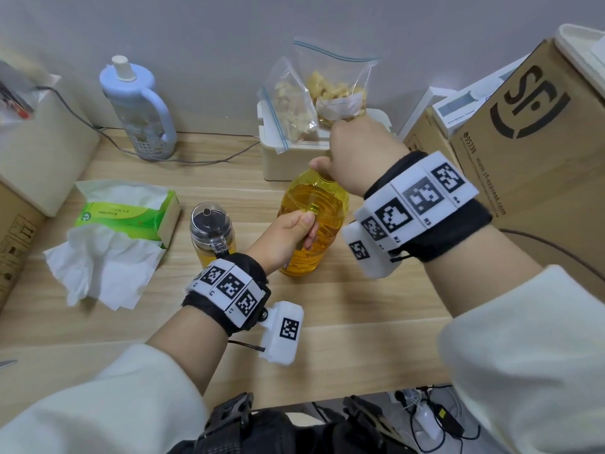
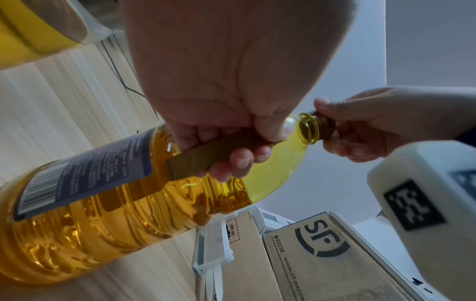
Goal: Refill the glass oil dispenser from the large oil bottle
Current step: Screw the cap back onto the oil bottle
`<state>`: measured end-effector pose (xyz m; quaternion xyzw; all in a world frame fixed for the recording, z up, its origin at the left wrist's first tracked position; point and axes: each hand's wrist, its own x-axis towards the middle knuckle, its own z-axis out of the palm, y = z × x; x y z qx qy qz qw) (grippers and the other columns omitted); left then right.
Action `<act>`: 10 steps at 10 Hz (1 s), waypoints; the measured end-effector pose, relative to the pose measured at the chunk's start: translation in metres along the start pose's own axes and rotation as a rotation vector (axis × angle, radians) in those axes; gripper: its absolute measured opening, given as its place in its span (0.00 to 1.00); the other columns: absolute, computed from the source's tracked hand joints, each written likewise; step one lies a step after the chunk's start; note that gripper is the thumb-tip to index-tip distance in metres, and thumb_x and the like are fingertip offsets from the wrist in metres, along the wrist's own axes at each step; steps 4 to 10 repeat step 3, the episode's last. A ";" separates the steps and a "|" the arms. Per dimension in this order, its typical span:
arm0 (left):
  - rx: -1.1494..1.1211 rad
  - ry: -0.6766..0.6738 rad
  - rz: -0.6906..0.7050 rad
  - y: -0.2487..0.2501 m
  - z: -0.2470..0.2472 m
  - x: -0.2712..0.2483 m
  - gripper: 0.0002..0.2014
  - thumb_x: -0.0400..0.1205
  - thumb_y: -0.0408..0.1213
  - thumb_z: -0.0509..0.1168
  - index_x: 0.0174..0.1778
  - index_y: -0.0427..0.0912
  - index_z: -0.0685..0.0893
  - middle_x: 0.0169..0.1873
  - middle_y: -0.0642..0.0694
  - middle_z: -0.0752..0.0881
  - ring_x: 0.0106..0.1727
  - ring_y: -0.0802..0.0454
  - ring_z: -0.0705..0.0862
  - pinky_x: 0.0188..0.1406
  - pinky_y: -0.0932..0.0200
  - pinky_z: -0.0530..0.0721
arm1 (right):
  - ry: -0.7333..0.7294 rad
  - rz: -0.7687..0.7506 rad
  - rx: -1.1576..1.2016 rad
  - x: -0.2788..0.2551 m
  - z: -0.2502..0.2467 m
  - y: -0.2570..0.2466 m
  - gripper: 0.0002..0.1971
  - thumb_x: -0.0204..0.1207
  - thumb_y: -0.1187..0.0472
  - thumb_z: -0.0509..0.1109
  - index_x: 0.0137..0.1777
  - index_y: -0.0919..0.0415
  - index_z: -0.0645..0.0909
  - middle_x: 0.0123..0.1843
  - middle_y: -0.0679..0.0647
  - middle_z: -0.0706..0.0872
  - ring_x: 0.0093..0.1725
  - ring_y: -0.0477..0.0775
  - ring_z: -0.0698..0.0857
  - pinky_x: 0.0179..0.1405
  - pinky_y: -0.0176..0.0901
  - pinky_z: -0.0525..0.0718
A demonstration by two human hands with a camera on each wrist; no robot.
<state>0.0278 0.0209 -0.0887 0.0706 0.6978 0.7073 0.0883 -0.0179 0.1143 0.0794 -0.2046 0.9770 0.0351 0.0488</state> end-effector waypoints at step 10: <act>-0.010 0.011 -0.002 0.005 0.000 0.000 0.17 0.79 0.51 0.50 0.27 0.49 0.74 0.23 0.50 0.75 0.30 0.54 0.74 0.34 0.51 0.69 | -0.035 0.084 0.144 0.005 0.001 0.002 0.22 0.77 0.43 0.63 0.38 0.65 0.74 0.34 0.51 0.75 0.40 0.54 0.77 0.37 0.44 0.75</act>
